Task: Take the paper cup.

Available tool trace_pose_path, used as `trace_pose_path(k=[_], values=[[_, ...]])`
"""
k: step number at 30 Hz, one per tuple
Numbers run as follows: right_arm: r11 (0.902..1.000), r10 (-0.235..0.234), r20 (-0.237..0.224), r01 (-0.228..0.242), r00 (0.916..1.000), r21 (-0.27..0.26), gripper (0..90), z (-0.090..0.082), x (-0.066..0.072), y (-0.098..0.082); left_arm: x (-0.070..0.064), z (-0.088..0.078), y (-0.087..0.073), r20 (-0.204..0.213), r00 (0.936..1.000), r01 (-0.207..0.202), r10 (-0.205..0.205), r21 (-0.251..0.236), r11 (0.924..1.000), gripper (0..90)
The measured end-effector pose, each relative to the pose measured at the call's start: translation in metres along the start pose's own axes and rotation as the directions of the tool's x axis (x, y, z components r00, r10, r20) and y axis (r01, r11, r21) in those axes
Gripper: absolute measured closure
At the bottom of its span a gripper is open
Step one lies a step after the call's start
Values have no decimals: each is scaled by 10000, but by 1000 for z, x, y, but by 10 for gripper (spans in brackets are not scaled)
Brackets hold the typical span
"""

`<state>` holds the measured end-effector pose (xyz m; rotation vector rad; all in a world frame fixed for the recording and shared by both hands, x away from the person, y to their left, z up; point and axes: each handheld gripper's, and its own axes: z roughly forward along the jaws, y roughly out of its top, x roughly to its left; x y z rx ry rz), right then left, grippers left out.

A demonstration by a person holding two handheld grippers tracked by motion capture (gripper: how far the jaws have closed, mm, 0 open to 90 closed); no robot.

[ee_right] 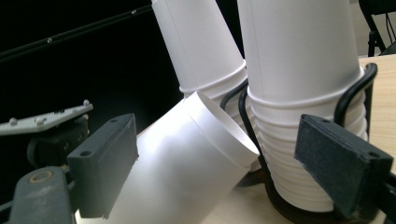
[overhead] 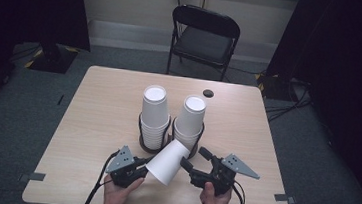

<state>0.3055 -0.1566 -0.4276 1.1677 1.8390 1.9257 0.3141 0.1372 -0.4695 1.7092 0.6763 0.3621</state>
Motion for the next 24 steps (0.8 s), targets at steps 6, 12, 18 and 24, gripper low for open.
trace_pose_path(k=[6, 12, 18, 24], values=[[9979, -639, -227, 642, 9977, 130, 130, -6, -1, -8, 2, -3, 11, -66, 9993, -356, 361, 657, 9972, 843], [9915, -1292, -48, 1293, 9916, 159, 129, -11, 1, -11, 1, -5, 21, -84, 9982, -576, 589, 1110, 9921, 843], [9885, -1463, 41, 1460, 9892, 395, 132, -12, -1, -16, 3, -2, 29, 338, 9976, -657, 610, 1609, 9848, 843], [9841, -1735, 169, 1726, 9847, 412, 132, -15, -5, -20, 5, 0, 39, 575, 9938, -1067, 954, 2446, 9637, 843]])
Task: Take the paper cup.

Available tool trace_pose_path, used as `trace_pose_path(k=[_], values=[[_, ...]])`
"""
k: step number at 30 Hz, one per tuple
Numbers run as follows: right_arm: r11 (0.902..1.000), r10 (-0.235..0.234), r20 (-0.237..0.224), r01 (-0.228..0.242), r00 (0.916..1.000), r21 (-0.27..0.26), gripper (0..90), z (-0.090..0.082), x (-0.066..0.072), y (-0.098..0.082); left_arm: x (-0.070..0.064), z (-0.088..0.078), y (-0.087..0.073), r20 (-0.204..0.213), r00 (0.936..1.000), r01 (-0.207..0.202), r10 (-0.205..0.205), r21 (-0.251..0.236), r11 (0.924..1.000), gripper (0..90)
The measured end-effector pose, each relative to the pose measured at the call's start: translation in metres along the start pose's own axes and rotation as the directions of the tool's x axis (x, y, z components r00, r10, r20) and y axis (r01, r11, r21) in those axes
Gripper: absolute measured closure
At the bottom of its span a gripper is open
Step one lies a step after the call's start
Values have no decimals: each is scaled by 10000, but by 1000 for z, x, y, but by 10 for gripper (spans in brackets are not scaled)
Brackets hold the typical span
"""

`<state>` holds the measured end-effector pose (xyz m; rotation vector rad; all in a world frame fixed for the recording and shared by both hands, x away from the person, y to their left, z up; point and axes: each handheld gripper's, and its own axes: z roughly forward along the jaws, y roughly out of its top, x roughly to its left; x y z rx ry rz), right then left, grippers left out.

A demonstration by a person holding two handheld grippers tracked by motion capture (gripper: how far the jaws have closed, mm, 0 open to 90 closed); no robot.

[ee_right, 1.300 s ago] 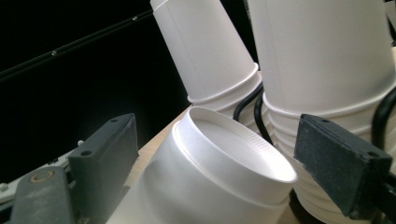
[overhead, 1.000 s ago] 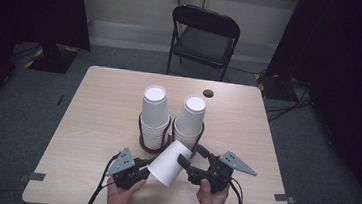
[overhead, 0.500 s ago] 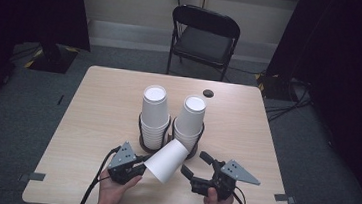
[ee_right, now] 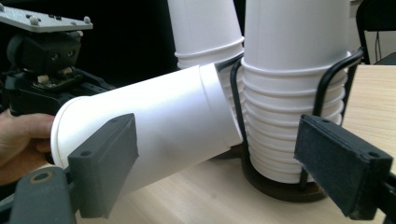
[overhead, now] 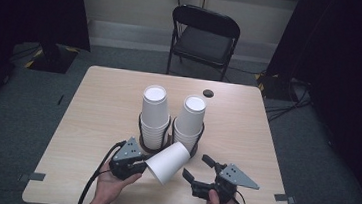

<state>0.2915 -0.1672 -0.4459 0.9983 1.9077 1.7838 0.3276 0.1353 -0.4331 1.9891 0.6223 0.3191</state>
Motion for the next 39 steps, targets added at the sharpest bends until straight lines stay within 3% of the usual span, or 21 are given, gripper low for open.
trace_pose_path(k=[4, 7, 11, 15, 18, 20, 23, 26, 30, 31, 34, 39], values=[[9993, -384, 53, 384, 9992, 25, 132, -2, 0, -1, 1, -1, 7, 134, 9999, -73, 68, 403, 9992, 843], [9965, -745, 126, 739, 9971, 381, 132, -2, 2, -2, 2, -1, 13, 182, 9998, -72, 60, 620, 9980, 843], [9882, -1302, 126, 1287, 9914, 829, 132, -1, 6, -2, 3, -1, 19, 281, 9993, -264, 237, 986, 9948, 842], [9742, -1993, 170, 1963, 9798, 1110, 132, 2, 11, -1, 1, 1, 23, 346, 9975, -654, 612, 1388, 9882, 842], [9711, -2115, -55, 2107, 9774, 1118, 132, 4, 12, -2, 2, 1, 24, 384, 9980, -547, 495, 1488, 9873, 842], [9643, -2379, -19, 2364, 9713, 1193, 132, 5, 13, -3, 3, 1, 26, 434, 9981, -508, 443, 1630, 9853, 842], [9541, -2773, -36, 2759, 9608, 1165, 130, 7, 16, -5, 5, 1, 30, 487, 9980, -504, 414, 2003, 9784, 842], [9479, -2942, -176, 2941, 9556, 1225, 132, 8, 17, -5, 6, 0, 35, 495, 9982, -443, 335, 2359, 9708, 842], [9290, -3402, -369, 3419, 9396, 1418, 132, 11, 21, -6, 8, 0, 41, 643, 9977, -396, 232, 2665, 9630, 842], [9290, -3402, -369, 3419, 9396, 1418, 132, 11, 21, -6, 8, 0, 42, 660, 9976, -408, 231, 2815, 9587, 842], [9161, -3695, -416, 3714, 9283, 1509, 132, 11, 22, -7, 9, 1, 45, 587, 9981, -365, 188, 3175, 9475, 842], [9069, -3869, -565, 3908, 9204, 1572, 131, 12, 24, -9, 12, 4, 48, 869, 9962, -262, -75, 3810, 9242, 842]])
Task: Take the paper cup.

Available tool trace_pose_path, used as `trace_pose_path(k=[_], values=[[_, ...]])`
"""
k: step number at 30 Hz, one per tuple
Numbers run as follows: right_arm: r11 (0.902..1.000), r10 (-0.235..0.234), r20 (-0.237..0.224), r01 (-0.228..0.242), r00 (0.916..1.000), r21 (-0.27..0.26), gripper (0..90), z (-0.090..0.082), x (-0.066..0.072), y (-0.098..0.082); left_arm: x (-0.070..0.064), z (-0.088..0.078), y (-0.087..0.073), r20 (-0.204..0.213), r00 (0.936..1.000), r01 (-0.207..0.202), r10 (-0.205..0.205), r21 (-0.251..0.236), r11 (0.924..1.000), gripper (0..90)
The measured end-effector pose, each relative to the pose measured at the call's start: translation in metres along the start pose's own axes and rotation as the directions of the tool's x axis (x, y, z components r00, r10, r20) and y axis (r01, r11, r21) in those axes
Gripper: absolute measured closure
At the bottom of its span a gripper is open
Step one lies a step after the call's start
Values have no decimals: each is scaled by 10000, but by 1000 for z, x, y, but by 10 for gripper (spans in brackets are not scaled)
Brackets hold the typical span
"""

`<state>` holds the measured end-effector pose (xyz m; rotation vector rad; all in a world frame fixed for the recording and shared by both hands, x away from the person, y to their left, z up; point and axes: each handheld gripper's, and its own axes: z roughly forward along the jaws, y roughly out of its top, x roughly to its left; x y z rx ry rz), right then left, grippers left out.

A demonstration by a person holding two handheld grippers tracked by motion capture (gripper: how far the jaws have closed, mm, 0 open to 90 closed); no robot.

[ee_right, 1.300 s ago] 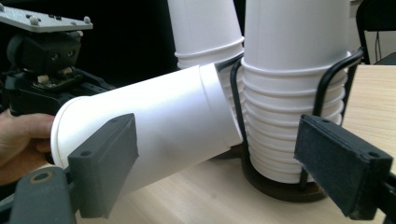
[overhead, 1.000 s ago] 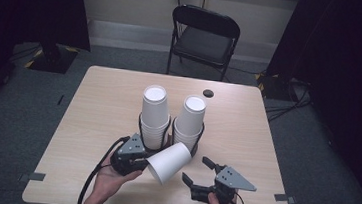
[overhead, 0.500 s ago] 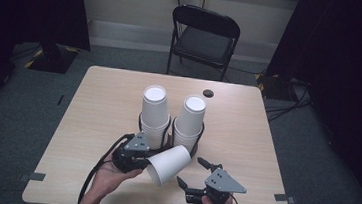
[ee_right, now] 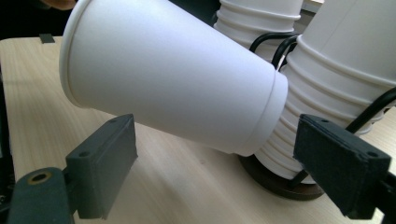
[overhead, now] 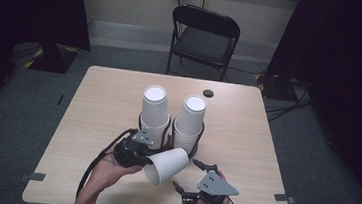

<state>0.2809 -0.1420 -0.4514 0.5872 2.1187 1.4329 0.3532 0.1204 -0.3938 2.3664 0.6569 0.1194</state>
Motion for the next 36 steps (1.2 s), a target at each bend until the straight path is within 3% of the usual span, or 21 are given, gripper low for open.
trace_pose_path(k=[2, 7, 11, 18, 21, 23, 27, 30, 32, 36], values=[[9996, -261, -95, 262, 9996, 99, 131, 3, 2, -1, 1, 1, 2, 41, 9999, -133, 131, 521, 9986, 843], [9970, -719, -382, 730, 9967, 276, 131, 6, 5, -1, 3, 4, 6, 303, 9994, -197, 166, 1055, 9942, 843], [9914, -1181, -562, 1209, 9914, 494, 136, 9, 8, -1, 5, 7, 8, 404, 9989, -323, 258, 1676, 9853, 843], [9791, -1797, -657, 1849, 9815, 843, 132, 17, 12, -2, 4, 11, 12, 606, 9979, -355, 228, 2168, 9756, 844], [9768, -1942, -907, 2011, 9768, 739, 133, 18, 13, -2, 4, 14, 12, 787, 9968, -327, 148, 2308, 9724, 844], [9679, -2261, -974, 2348, 9692, 892, 113, 22, 16, -3, 3, 17, 13, 901, 9958, -378, 165, 2396, 9701, 844], [9654, -2331, -985, 2424, 9674, 958, 99, 24, 18, -3, 5, 18, 14, 963, 9953, -365, 128, 2482, 9680, 845], [9690, -2160, -977, 2256, 9715, 1007, 87, 28, 21, -2, 6, 18, 14, 981, 9952, -267, 37, 2343, 9718, 849], [9645, -2323, -1059, 2431, 9669, 1033, 85, 34, 27, 0, 6, 17, 15, 1017, 9948, -166, -55, 2147, 9765, 858], [9615, -2482, -881, 2564, 9647, 989, 82, 39, 32, 2, 7, 15, 16, 1058, 9944, -202, -19, 2074, 9780, 864]])
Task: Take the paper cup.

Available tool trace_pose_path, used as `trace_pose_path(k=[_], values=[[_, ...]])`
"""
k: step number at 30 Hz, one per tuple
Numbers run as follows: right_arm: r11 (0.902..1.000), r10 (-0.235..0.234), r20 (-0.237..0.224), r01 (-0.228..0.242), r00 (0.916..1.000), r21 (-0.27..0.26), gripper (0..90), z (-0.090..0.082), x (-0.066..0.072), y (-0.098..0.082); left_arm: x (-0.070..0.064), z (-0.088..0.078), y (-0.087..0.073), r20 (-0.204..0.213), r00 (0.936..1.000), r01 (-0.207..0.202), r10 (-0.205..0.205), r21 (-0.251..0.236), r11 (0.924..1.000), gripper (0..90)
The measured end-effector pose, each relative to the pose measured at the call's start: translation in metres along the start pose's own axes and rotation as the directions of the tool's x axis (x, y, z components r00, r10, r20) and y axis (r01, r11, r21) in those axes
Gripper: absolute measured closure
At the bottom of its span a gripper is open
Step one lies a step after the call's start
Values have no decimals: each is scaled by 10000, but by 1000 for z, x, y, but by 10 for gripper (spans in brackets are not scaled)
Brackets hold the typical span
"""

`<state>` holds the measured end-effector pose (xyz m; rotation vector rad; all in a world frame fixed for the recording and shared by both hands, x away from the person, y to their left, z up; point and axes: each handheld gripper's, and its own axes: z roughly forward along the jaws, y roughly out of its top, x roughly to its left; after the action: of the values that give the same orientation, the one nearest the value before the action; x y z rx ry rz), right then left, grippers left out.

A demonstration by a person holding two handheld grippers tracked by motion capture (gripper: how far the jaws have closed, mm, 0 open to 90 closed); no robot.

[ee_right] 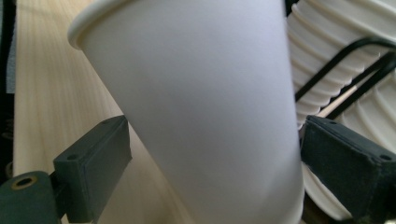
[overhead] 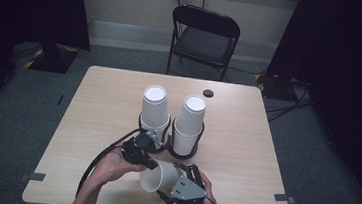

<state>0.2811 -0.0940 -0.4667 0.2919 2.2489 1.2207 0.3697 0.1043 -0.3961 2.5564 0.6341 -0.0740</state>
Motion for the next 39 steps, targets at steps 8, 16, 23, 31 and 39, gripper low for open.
trace_pose_path(k=[8, 16, 23, 31, 39], values=[[9990, -389, 395, 380, 9985, 236, 84, 11, 7, 7, -2, 0, 0, 49, 10000, 37, -36, -40, 10000, 864], [9960, -888, 475, 882, 9949, 142, 84, 16, 10, 16, -5, 3, 4, 108, 9999, 53, -52, -62, 10000, 864], [9934, -1149, 529, 1145, 9920, 102, 86, 19, 11, 24, -4, 2, 2, 109, 9997, 218, -215, -341, 9992, 863], [9926, -1203, 421, 1210, 9918, -132, 84, 16, 11, 30, -5, 8, 2, -19, 9994, 332, -333, -353, 9988, 878], [9945, -1037, 411, 1041, 9938, -72, 90, 15, 10, 29, -4, 9, 0, 21, 9993, 385, -384, -673, 9970, 872]])
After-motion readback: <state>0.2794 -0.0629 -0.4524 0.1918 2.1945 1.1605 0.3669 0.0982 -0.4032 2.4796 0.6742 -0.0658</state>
